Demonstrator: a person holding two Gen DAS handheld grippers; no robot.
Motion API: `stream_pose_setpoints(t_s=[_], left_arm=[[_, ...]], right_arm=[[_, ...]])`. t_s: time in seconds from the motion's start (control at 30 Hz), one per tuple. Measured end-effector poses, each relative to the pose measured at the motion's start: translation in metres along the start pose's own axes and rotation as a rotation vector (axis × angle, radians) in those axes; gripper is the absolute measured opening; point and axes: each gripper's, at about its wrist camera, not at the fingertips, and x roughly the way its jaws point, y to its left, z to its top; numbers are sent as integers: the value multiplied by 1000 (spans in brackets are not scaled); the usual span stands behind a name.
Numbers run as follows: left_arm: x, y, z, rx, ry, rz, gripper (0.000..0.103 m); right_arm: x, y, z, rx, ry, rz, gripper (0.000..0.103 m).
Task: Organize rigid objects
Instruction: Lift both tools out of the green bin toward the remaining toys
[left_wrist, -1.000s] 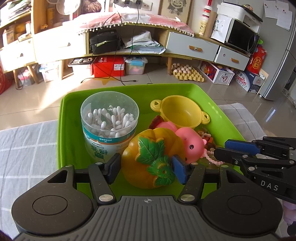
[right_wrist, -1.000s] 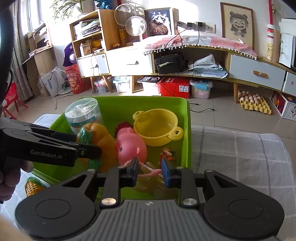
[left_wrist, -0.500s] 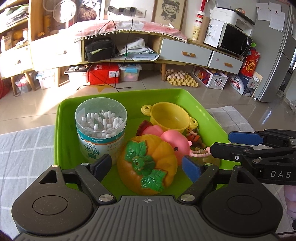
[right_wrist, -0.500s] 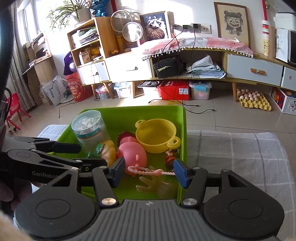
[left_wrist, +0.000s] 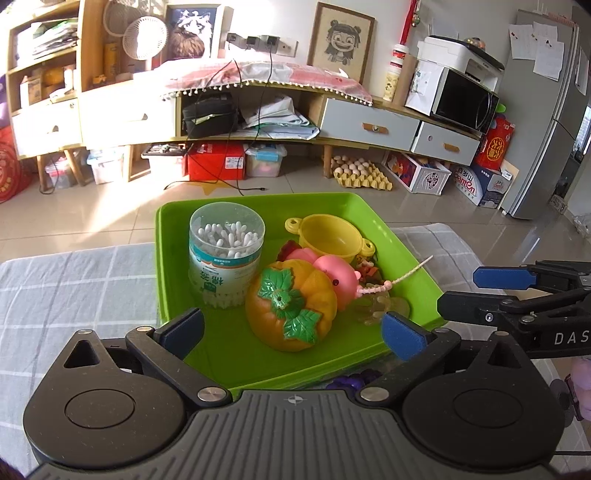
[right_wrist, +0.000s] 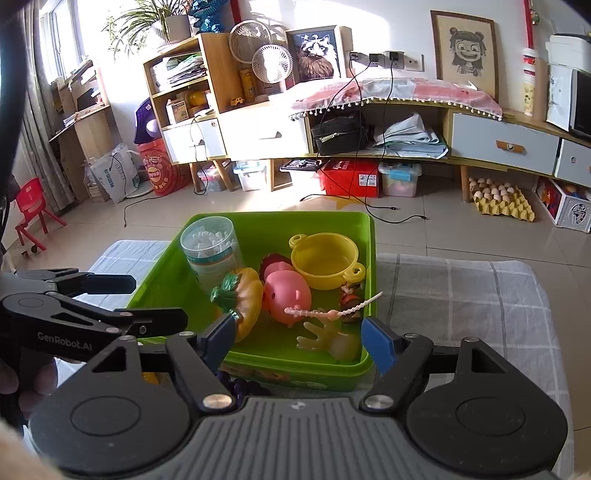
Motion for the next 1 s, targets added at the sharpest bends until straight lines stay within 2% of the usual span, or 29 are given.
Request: stream_pose_setpoints(t_s=[0.3,0.43,0.5,0.6,0.83,1.0], left_arm=[[-29,-2,-34,-23,29,28,98],[-34,-9,-53,-17,0,33,98],[-34,-14,-66,-9,-14,28,98],[-31,-24,-85,24,8,6,98],[-25,-44,-120,94,21,5,98],[-17,-52,-121,49,46,-13,90]], right_arm=[[-18,8,-27,-4,25,16,55],[-20,5,-48,-23,29,32,55],[-22,3,-57,-46,26,37,55],[-23,-1,-73,-65,33,67,55],[-23,-14,-98,-96,63,94,55],[-24,-18,-106,-108,86,99,55]])
